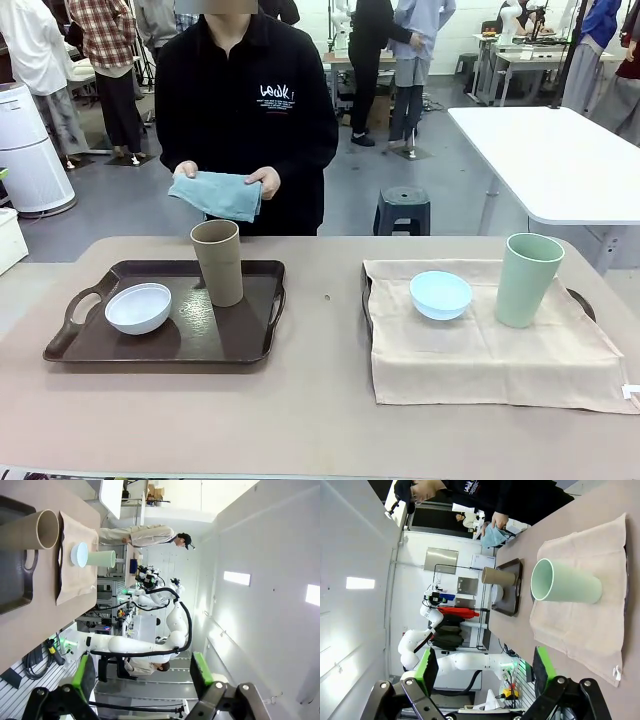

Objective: Set up a tray with a mat and arrange the tableware.
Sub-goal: Pick up the Picnic Bowl and Reusable plastic cup from the Handle tray in front of the human's position and hold them in the air.

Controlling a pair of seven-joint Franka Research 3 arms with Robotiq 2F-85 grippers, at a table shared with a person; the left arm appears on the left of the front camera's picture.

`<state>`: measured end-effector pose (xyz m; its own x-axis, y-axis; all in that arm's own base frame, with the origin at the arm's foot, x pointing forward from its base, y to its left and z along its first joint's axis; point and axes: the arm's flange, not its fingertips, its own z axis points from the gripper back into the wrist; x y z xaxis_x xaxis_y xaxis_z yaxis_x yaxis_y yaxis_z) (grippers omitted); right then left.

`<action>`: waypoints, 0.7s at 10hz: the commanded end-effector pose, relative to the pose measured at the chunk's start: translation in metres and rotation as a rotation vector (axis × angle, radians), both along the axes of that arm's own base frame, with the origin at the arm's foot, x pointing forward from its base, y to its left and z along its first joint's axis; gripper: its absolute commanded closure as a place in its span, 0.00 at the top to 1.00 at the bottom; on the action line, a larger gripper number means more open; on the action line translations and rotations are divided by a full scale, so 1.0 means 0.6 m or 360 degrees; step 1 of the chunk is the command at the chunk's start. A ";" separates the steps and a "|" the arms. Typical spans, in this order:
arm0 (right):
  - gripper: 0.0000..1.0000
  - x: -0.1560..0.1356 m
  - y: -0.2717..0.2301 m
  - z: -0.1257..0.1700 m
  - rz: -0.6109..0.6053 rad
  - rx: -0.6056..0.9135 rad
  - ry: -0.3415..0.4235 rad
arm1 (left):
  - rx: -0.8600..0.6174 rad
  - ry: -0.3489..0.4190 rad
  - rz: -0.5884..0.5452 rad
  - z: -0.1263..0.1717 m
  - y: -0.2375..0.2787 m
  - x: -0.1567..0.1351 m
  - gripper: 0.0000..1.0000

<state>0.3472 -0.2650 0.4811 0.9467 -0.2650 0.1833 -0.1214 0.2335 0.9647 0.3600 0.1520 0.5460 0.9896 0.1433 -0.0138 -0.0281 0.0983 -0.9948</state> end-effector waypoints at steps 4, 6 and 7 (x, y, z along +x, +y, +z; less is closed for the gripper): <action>1.00 -0.001 -0.004 0.001 0.0023 -0.0008 0.0019 | -0.0015 -0.0032 0.0038 -0.001 -0.004 -0.001 1.00; 1.00 -0.001 -0.004 0.001 0.0023 -0.0008 0.0019 | -0.0015 -0.0032 0.0038 -0.001 -0.004 -0.001 1.00; 1.00 -0.001 -0.004 0.001 0.0023 -0.0008 0.0019 | -0.0015 -0.0032 0.0038 -0.001 -0.004 -0.001 1.00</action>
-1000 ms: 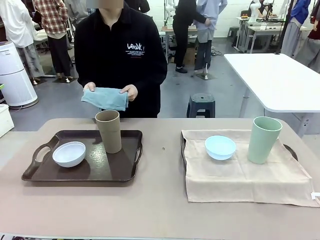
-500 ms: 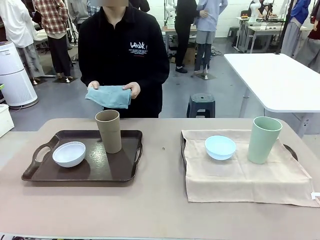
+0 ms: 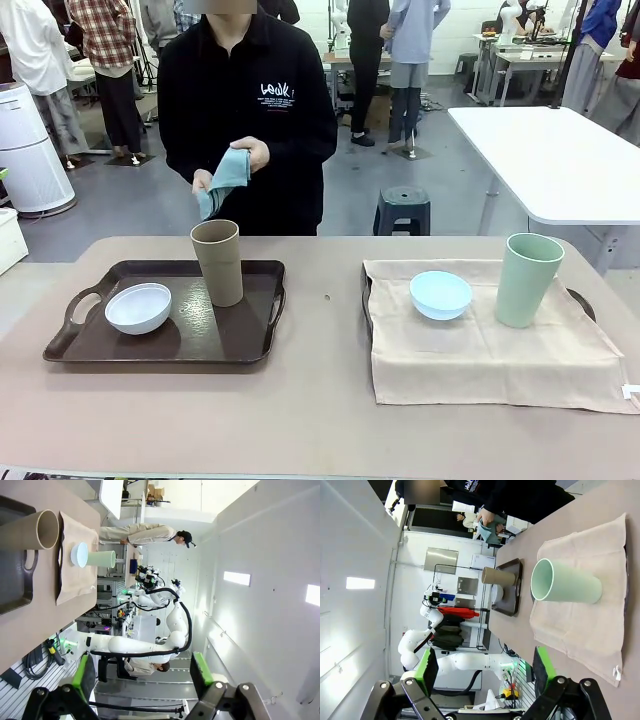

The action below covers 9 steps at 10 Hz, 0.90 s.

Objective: Set up a tray with a mat and arrange the tableware.
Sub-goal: Pick up the Picnic Bowl and Reusable plastic cup from the Handle tray in front of the human's position and hold them in the air.

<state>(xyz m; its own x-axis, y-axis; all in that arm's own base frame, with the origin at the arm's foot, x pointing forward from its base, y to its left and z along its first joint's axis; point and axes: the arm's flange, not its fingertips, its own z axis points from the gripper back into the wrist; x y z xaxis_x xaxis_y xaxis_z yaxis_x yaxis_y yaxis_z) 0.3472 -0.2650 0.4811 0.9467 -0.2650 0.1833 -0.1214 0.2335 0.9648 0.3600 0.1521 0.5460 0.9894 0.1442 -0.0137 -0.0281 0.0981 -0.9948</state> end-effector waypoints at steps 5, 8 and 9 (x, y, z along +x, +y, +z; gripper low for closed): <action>1.00 0.135 0.267 0.245 0.0292 -0.0548 -0.0702 | 0.0861 -0.0007 -0.0138 0.102 -0.083 0.047 1.00; 1.00 0.207 0.508 0.260 0.0843 -0.0756 -0.1024 | 0.1574 0.0142 -0.0220 0.129 -0.136 0.056 1.00; 1.00 0.221 0.608 0.222 0.0910 -0.0639 -0.1083 | 0.1784 0.0137 -0.0186 0.141 -0.155 0.051 1.00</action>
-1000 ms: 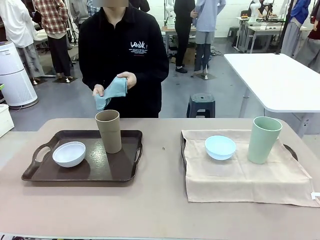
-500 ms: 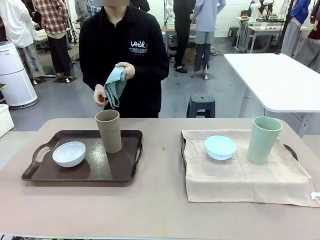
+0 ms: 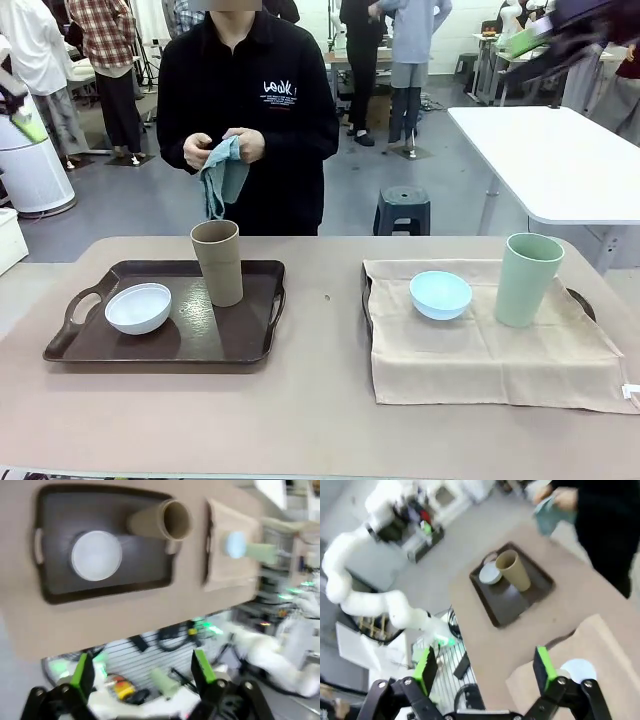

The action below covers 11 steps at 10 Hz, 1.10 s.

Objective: Set up a tray with a mat and arrange the tableware.
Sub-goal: Pick up the Picnic Bowl and Reusable plastic cup from the Handle tray in front of the human's position and hold them in the air.

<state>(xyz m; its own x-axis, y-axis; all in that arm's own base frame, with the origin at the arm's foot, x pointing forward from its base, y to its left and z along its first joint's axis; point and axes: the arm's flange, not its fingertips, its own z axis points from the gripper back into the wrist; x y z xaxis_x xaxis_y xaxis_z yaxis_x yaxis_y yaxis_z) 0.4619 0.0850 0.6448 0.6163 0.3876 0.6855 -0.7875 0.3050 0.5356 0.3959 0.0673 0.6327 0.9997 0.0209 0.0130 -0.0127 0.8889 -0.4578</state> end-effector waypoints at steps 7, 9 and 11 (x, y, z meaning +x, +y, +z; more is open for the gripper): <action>1.00 0.014 0.026 -0.027 0.0190 -0.0003 -0.0427 | 0.0143 -0.0019 0.0033 0.012 -0.019 0.019 1.00; 1.00 0.150 0.207 -0.063 0.0536 -0.0252 -0.0643 | 0.0507 -0.0093 0.0126 0.023 -0.109 0.095 1.00; 1.00 0.217 0.351 -0.123 0.0761 -0.0335 -0.0673 | 0.0744 -0.0145 0.0144 -0.003 -0.166 0.129 1.00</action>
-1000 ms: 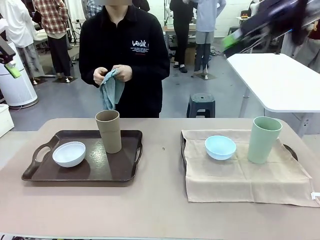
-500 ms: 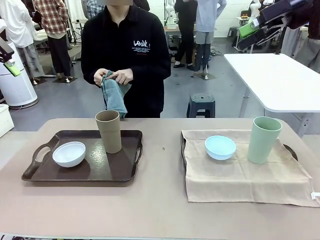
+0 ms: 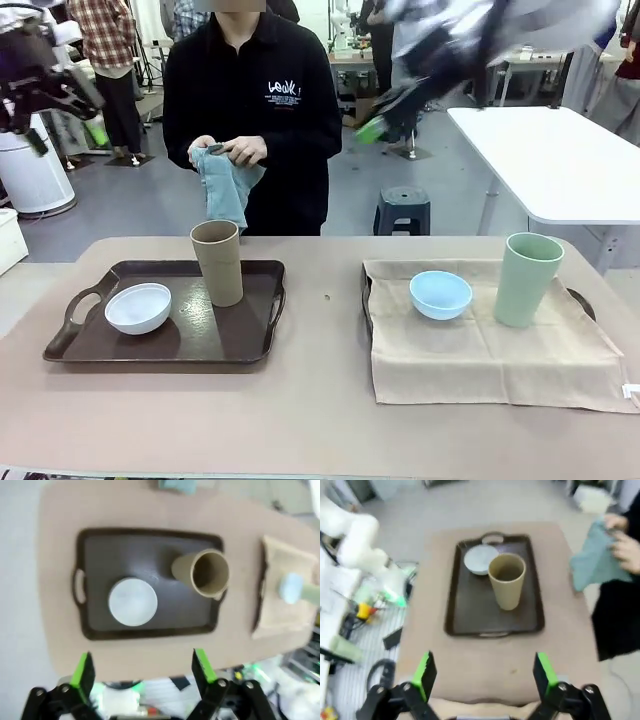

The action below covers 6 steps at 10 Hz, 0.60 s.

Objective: Set up a tray with a mat and arrange the tableware.
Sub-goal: Pick up the Picnic Bowl and Reusable plastic cup from the Handle tray in front of the human's position and hold them in the air.

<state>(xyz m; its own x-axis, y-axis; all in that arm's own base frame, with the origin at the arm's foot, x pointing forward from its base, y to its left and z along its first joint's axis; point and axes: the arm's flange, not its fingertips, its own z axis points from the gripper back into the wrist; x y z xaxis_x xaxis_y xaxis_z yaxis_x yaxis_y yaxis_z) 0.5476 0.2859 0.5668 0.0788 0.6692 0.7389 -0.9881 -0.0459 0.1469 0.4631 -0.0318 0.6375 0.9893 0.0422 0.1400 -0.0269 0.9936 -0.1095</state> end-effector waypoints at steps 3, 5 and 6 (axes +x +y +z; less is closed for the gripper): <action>1.00 0.036 0.068 -0.043 0.0077 -0.0025 -0.0022 | 0.0319 0.0033 -0.0017 -0.051 -0.039 0.018 1.00; 1.00 0.036 0.068 -0.043 0.0077 -0.0025 -0.0022 | 0.0254 0.0000 0.0025 -0.045 -0.043 0.038 1.00; 1.00 0.036 0.068 -0.043 0.0077 -0.0025 -0.0022 | 0.0254 0.0000 0.0025 -0.045 -0.043 0.038 1.00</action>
